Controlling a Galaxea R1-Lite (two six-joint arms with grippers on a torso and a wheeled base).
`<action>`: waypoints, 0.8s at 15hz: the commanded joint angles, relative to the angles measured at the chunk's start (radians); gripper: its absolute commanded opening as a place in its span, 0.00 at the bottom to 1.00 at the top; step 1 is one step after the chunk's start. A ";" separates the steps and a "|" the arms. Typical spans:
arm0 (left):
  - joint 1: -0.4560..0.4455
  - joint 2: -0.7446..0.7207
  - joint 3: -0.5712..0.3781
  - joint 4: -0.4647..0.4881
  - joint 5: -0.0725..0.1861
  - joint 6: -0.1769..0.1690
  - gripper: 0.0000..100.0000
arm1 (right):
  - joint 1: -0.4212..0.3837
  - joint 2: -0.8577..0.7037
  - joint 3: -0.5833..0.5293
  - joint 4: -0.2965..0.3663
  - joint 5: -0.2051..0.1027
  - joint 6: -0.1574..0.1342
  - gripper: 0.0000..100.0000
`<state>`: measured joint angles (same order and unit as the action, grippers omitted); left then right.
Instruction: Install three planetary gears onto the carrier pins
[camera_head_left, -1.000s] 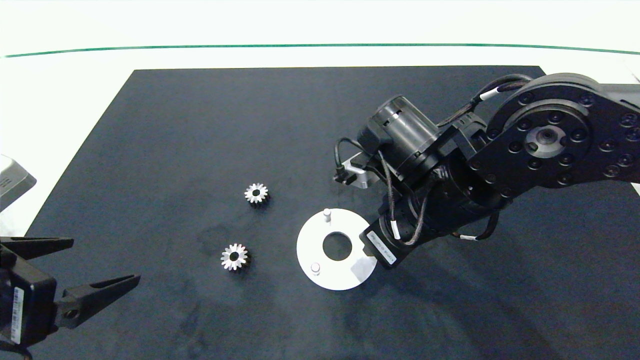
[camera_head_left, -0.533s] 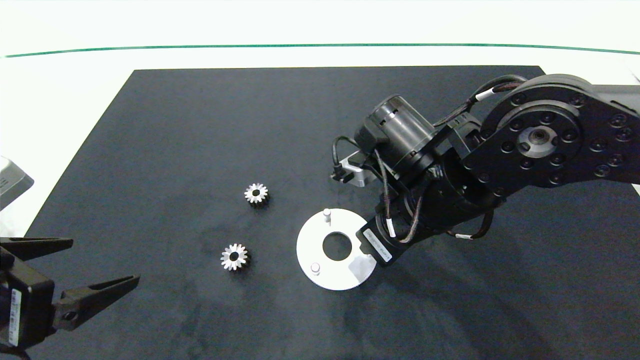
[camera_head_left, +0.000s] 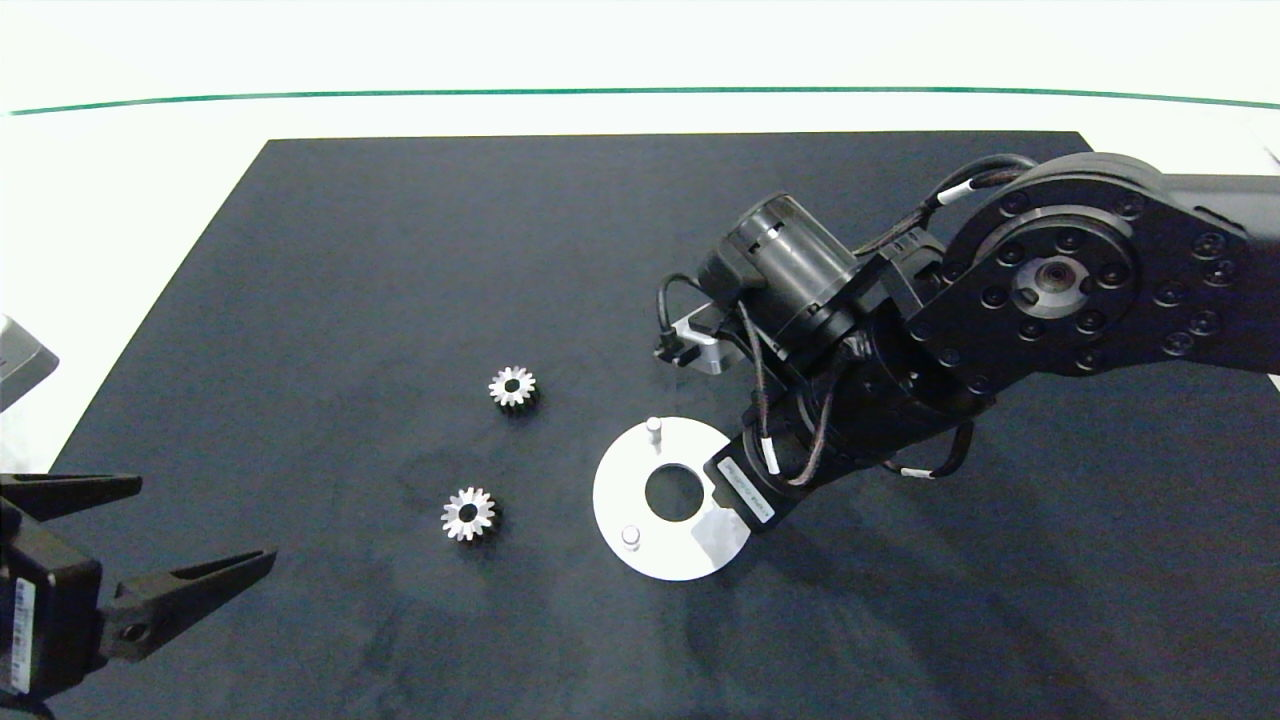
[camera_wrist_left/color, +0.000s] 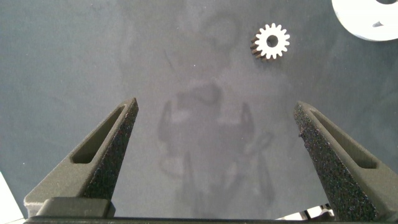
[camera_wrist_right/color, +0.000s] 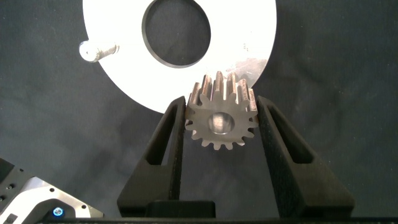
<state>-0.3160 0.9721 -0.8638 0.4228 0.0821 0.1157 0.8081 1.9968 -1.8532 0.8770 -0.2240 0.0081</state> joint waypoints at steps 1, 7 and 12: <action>0.000 0.000 0.000 0.002 0.001 0.001 1.00 | 0.000 0.004 0.003 0.005 -0.001 0.001 0.25; 0.000 -0.001 0.000 0.002 0.001 0.001 1.00 | 0.002 0.014 0.002 0.005 0.002 0.009 0.25; 0.001 -0.001 0.000 0.002 0.001 0.001 1.00 | 0.003 0.011 0.005 0.005 0.002 0.009 0.25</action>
<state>-0.3140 0.9713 -0.8638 0.4228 0.0821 0.1157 0.8111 2.0085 -1.8498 0.8770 -0.2217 0.0172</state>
